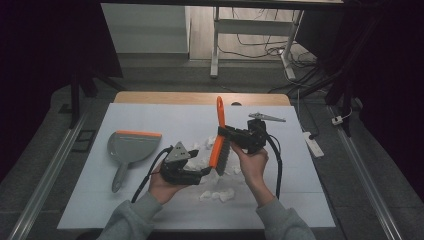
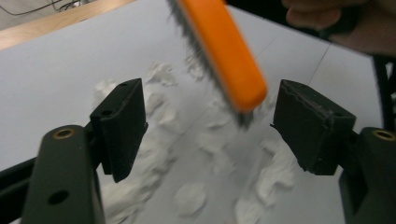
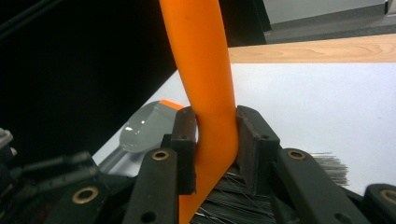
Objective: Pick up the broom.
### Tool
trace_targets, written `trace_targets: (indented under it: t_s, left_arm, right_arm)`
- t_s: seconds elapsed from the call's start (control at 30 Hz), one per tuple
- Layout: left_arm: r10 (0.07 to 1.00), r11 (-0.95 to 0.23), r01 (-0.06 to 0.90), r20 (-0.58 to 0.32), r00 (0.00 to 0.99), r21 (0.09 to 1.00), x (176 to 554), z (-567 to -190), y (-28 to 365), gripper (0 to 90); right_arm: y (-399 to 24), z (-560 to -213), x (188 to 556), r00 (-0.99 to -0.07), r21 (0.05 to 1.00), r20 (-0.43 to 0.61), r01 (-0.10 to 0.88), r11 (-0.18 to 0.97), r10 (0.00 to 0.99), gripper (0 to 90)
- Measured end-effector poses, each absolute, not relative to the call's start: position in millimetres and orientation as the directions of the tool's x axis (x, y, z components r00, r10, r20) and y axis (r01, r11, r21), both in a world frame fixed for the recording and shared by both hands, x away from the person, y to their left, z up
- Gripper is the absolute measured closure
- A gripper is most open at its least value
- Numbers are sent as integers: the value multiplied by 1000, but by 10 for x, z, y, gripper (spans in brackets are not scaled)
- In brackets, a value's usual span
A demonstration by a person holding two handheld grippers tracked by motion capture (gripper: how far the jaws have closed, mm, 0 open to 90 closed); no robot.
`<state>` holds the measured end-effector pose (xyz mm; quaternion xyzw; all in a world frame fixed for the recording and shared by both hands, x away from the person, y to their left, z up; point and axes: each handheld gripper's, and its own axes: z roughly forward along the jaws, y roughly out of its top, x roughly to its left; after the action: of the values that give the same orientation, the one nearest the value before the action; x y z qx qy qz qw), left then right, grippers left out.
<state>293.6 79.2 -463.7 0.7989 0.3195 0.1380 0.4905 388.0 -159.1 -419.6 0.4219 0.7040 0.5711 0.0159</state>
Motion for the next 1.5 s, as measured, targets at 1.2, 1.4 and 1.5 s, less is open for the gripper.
trace_targets:
  t_s: [1.2, 1.4, 1.5]
  left_arm:
    - [703, -274, 404, -104, 703, 873, 3180, -4880, 879, 800]
    - [684, -275, 429, -138, 716, 860, 3235, -4782, 1130, 803]
    - [677, -304, 415, -112, 728, 857, 3228, -4697, 1262, 802]
  right_arm:
    - [-1452, -4423, 3771, -608, 780, 587, 602, -173, 534, 679]
    - [-1495, -4337, 3780, -663, 825, 508, 557, -91, 550, 514]
    - [-1560, -4298, 3796, -683, 832, 496, 552, -66, 537, 465]
